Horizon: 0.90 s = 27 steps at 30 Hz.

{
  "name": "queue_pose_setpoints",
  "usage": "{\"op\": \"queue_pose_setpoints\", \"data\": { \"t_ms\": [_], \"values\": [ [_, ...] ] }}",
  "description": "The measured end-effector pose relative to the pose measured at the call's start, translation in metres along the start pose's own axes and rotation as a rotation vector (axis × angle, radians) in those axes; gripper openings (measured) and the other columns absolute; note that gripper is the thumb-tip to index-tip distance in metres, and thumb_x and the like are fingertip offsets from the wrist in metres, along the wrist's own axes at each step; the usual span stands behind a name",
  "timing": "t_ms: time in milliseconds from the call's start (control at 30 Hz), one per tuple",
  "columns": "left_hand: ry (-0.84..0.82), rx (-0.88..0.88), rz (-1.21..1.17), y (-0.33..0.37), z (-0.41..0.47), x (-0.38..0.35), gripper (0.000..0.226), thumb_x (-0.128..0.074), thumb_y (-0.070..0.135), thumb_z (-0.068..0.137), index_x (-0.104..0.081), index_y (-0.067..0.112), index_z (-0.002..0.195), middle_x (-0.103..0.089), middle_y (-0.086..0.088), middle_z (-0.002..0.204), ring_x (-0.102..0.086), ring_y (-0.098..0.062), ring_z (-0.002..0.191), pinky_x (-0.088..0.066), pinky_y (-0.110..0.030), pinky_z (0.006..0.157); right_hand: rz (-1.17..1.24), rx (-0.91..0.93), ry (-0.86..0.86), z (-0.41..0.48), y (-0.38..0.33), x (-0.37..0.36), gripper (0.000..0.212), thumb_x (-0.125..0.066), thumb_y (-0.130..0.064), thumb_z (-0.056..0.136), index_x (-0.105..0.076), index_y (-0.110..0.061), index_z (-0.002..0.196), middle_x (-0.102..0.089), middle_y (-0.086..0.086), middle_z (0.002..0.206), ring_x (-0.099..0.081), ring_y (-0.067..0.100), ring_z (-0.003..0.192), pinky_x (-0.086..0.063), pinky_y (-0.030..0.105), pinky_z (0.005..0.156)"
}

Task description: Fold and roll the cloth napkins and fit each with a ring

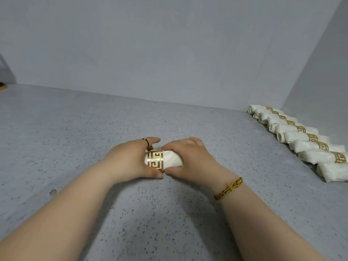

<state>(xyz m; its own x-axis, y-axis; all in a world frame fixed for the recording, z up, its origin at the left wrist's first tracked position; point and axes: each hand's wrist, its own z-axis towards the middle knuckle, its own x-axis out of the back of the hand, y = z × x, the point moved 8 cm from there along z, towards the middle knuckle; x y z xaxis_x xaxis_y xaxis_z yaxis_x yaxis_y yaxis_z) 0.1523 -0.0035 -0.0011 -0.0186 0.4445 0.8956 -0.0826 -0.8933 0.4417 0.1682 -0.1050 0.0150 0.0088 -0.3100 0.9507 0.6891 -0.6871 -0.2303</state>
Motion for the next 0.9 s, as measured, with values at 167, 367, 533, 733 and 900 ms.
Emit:
{"op": "queue_pose_setpoints", "data": {
  "t_ms": [167, 367, 533, 733, 900],
  "values": [
    [-0.163, 0.060, -0.219, -0.031, -0.008, 0.011, 0.079, -0.077, 0.030, 0.068, -0.033, 0.032, 0.135, -0.047, 0.021, 0.108, -0.049, 0.001, 0.099, -0.033, -0.003, 0.072, 0.075, -0.015, 0.010, -0.002, 0.008, 0.001, 0.037, -0.062, -0.028, 0.082, -0.053, -0.024, 0.118, -0.059, -0.006, 0.118, -0.048, 0.014, 0.111, -0.023, 0.026, 0.101],
    [-0.184, 0.102, -0.395, -0.052, -0.006, 0.011, 0.035, -0.081, 0.021, 0.059, -0.064, 0.033, 0.088, -0.071, 0.013, 0.087, -0.065, -0.007, 0.087, -0.046, -0.010, 0.073, 0.081, -0.048, -0.036, -0.005, 0.013, 0.000, 0.048, -0.067, -0.035, 0.077, -0.049, -0.026, 0.121, -0.056, -0.008, 0.117, -0.045, 0.012, 0.109, -0.023, 0.025, 0.100],
    [-0.155, 0.081, -0.413, -0.051, -0.002, 0.010, 0.028, -0.078, 0.011, 0.069, -0.065, 0.033, 0.081, -0.070, 0.018, 0.079, -0.064, -0.006, 0.076, -0.045, -0.012, 0.070, 0.020, -0.045, -0.009, -0.003, 0.010, 0.000, 0.046, -0.064, -0.039, 0.079, -0.049, -0.029, 0.122, -0.055, -0.009, 0.118, -0.041, 0.013, 0.113, -0.014, 0.029, 0.107],
    [-0.145, 0.085, -0.443, -0.050, -0.003, 0.010, 0.029, -0.082, 0.019, 0.061, -0.064, 0.033, 0.079, -0.072, 0.013, 0.077, -0.064, -0.004, 0.076, -0.046, -0.014, 0.070, 0.016, -0.060, -0.018, -0.001, 0.013, -0.004, 0.054, -0.065, -0.042, 0.078, -0.045, -0.032, 0.127, -0.051, -0.010, 0.125, -0.037, 0.013, 0.120, -0.010, 0.032, 0.110],
    [-0.201, 0.126, -0.376, -0.050, -0.006, 0.008, 0.054, -0.080, 0.035, 0.061, -0.056, 0.029, 0.109, -0.060, 0.013, 0.104, -0.057, -0.005, 0.098, -0.041, -0.013, 0.084, 0.337, -0.268, -0.011, -0.016, 0.045, 0.012, 0.065, -0.069, -0.032, 0.076, -0.037, -0.025, 0.132, -0.045, -0.005, 0.130, -0.042, 0.011, 0.113, -0.034, 0.025, 0.096]
  ]
}}
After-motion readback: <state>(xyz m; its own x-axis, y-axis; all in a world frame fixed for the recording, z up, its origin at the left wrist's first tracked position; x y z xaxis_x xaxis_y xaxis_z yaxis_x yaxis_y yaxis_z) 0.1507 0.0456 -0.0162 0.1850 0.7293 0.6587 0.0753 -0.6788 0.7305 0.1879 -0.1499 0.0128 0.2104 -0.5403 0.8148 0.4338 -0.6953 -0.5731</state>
